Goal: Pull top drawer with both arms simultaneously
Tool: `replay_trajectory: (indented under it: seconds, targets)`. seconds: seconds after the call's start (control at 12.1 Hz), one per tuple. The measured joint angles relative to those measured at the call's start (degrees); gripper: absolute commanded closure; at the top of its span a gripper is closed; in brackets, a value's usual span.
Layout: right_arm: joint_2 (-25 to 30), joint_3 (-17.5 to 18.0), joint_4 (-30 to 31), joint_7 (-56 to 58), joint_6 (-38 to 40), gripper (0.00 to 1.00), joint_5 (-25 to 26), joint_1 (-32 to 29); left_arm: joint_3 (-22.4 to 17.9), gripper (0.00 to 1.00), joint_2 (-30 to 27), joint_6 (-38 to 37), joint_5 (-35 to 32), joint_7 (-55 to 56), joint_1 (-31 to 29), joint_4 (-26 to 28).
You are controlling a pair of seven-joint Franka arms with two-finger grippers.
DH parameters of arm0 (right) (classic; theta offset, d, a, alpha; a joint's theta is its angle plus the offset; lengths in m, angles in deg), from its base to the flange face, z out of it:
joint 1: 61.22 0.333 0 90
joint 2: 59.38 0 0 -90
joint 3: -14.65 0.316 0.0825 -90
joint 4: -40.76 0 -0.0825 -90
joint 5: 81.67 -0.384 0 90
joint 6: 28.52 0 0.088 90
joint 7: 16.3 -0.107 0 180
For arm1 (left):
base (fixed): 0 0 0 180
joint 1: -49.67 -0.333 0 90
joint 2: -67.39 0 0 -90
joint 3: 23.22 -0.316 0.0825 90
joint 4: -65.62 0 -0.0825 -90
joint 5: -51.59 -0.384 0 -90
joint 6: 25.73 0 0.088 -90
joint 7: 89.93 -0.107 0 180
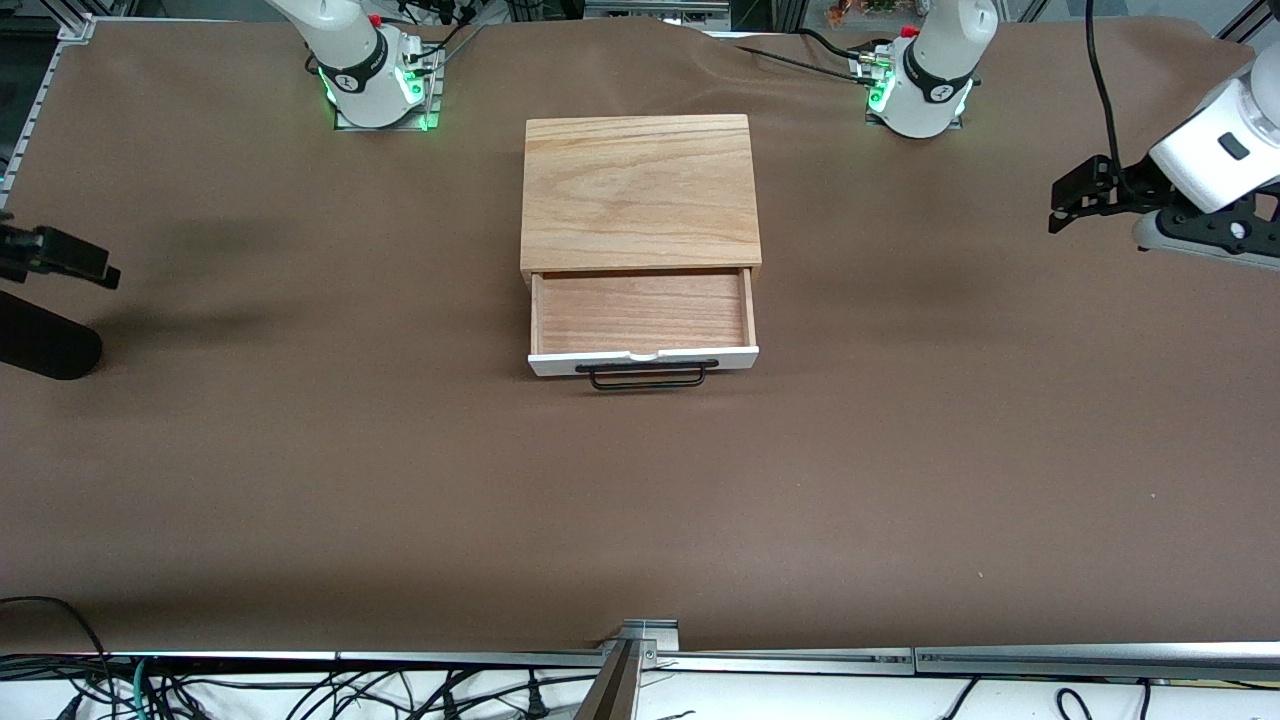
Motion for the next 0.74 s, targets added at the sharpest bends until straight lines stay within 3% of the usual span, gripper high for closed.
replay_trajectory:
  seconds: [0.25,0.74]
  targets:
    - [2.7,2.1,4.6,-3.8,-0.6,0.0,0.5,-0.1,-0.6,0.0,0.8,-1.8,0.0,2.0,-0.2,-0.2]
    - [0.7,2.2,4.8,-3.8,-2.1,0.0,1.4,-0.7,-0.2,0.0,4.0,-7.1,0.0,7.9,-0.3,-5.7]
